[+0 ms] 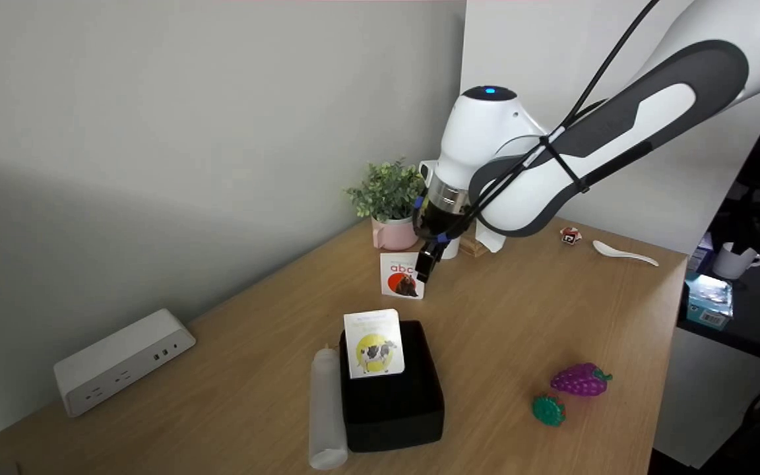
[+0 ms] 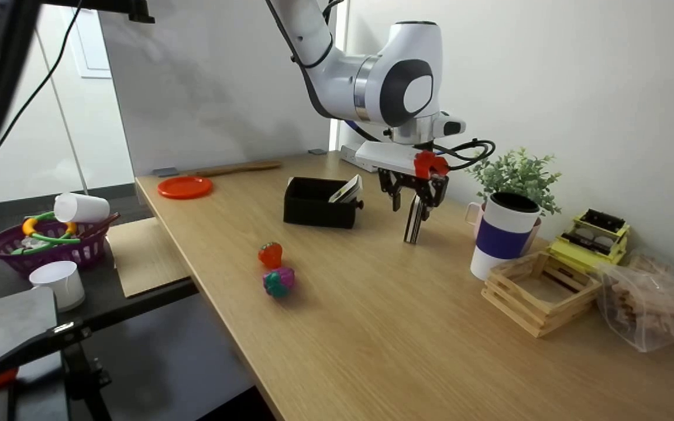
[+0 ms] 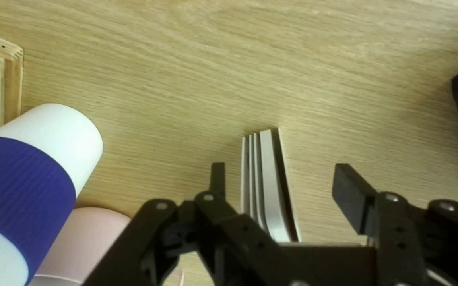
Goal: Move the books from the box to the table
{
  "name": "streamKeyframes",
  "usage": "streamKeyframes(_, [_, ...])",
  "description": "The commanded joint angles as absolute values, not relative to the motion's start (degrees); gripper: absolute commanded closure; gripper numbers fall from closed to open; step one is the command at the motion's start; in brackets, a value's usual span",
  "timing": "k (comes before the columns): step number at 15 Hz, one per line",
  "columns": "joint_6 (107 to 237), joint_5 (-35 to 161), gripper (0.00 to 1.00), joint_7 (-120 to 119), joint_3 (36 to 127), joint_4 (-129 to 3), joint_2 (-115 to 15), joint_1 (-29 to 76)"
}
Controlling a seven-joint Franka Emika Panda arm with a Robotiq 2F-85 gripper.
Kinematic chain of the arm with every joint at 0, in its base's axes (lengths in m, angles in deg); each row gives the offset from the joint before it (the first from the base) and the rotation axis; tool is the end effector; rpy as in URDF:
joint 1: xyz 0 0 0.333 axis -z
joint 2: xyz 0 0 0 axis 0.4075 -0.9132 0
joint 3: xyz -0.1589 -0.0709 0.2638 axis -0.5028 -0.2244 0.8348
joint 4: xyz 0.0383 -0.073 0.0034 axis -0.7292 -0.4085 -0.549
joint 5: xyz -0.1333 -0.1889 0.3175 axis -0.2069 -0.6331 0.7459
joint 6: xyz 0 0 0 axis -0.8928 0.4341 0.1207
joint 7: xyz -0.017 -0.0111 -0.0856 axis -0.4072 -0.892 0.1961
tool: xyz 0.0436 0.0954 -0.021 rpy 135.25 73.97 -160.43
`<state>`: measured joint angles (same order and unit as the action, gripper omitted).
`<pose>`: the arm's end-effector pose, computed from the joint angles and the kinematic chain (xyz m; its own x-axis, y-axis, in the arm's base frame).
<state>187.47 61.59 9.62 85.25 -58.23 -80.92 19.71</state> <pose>0.7273 0.0527 0.1888 0.9427 0.2257 0.2456 0.2120 -0.9739 0.0813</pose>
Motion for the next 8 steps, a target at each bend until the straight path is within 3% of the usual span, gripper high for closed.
streamKeyframes(1, [185.87, 60.20, 0.00, 8.09, 84.43, -57.98, -80.38, 18.95])
streamKeyframes(8, [186.87, 62.62, 0.00, 2.15, 85.44, -60.59, -77.24, 17.28])
